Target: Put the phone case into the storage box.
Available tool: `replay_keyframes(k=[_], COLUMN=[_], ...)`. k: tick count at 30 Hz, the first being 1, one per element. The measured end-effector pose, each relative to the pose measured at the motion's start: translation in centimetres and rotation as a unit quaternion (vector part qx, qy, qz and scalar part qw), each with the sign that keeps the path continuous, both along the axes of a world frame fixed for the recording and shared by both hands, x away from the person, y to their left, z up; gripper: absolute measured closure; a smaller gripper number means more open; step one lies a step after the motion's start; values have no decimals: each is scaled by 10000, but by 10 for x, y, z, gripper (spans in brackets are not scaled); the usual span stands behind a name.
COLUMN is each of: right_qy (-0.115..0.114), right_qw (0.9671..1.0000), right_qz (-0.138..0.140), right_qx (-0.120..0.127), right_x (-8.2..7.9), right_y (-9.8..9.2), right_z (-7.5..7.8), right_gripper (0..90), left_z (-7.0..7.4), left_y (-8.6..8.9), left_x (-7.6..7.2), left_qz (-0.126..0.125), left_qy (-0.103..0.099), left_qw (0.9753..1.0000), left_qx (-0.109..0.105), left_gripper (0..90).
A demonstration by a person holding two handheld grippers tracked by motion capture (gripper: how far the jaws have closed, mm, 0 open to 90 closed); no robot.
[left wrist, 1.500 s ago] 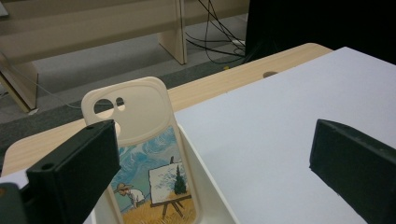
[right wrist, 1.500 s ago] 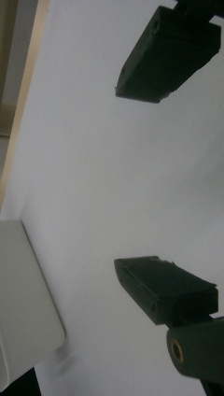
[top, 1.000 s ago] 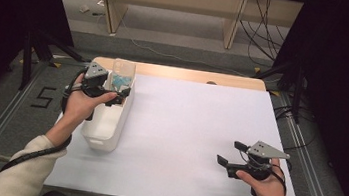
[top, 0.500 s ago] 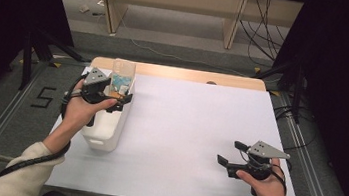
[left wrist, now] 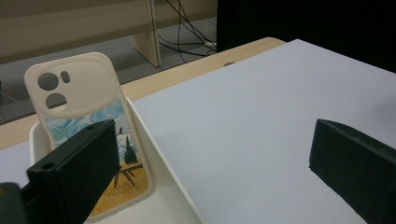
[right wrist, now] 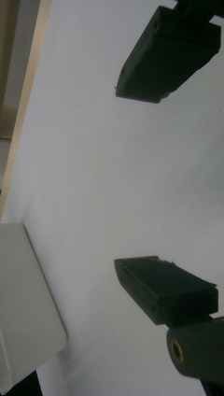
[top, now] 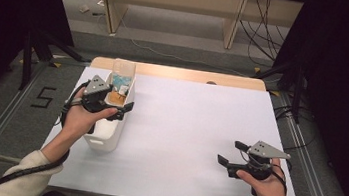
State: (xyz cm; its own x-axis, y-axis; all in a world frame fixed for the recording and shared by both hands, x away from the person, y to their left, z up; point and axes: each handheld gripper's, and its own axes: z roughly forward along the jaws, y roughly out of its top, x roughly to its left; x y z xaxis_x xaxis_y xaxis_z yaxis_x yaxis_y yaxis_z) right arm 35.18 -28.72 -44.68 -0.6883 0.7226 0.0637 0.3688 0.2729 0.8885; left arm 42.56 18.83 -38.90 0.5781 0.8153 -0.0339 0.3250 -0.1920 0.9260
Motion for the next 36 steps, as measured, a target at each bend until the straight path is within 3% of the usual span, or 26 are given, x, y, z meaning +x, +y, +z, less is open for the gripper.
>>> replay_keyframes(k=[12,36], right_qy=[-9,-18], right_qw=[10000,10000], right_qz=[1,5], right_qx=[6,4], right_x=[0,0], right_y=[0,0], right_z=[0,0], right_gripper=[157,156], left_z=[-7,-23], left_y=[-3,-8], left_x=[-14,-39], left_qz=[-204,-411], left_qy=[-82,-191], left_qw=[9998,9989], left_qx=[-37,88], left_gripper=[9,7])
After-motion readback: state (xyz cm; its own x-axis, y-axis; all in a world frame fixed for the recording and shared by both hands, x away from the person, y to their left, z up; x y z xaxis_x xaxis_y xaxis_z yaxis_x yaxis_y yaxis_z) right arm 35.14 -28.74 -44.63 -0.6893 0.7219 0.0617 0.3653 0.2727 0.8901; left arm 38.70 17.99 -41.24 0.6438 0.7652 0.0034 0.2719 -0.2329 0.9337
